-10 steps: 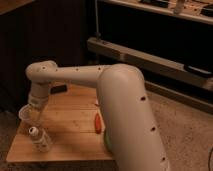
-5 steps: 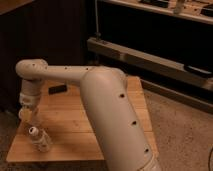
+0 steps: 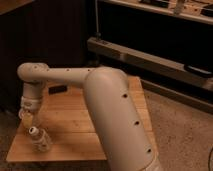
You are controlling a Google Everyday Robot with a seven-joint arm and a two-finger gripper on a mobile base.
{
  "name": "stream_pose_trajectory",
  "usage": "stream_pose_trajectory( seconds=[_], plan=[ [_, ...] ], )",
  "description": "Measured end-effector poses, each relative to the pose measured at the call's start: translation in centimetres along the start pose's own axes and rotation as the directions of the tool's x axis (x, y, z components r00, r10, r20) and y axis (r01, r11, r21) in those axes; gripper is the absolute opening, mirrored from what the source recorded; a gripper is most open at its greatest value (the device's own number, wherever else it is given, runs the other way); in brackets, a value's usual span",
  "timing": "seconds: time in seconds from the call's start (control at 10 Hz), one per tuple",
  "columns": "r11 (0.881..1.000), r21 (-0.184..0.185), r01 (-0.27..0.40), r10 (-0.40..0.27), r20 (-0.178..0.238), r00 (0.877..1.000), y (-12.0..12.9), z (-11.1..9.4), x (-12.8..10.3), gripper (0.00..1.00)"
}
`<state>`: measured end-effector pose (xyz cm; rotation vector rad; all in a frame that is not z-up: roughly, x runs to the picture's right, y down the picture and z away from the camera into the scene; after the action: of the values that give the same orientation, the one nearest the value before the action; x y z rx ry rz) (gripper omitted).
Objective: Knock the bottle over
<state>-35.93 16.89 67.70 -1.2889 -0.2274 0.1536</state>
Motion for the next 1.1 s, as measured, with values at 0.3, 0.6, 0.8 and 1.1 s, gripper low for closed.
stream_pose_trajectory(
  seconds=[0.3,0.6,0.8,1.1],
  plan=[
    [0.997,-0.049,0.052,-0.053,-0.005,0.999,1.2,1.8,-1.0,0.0],
    [0.991,-0.091,0.1,-0.1,0.005,0.995,1.5,2.2,-1.7,0.0],
    [0.987,-0.113,0.117,-0.119,-0.01,0.993,2.0,2.6,-2.0,0.0],
    [0.982,-0.135,0.134,-0.142,-0.051,0.989,3.1,3.2,-2.0,0.0]
  ],
)
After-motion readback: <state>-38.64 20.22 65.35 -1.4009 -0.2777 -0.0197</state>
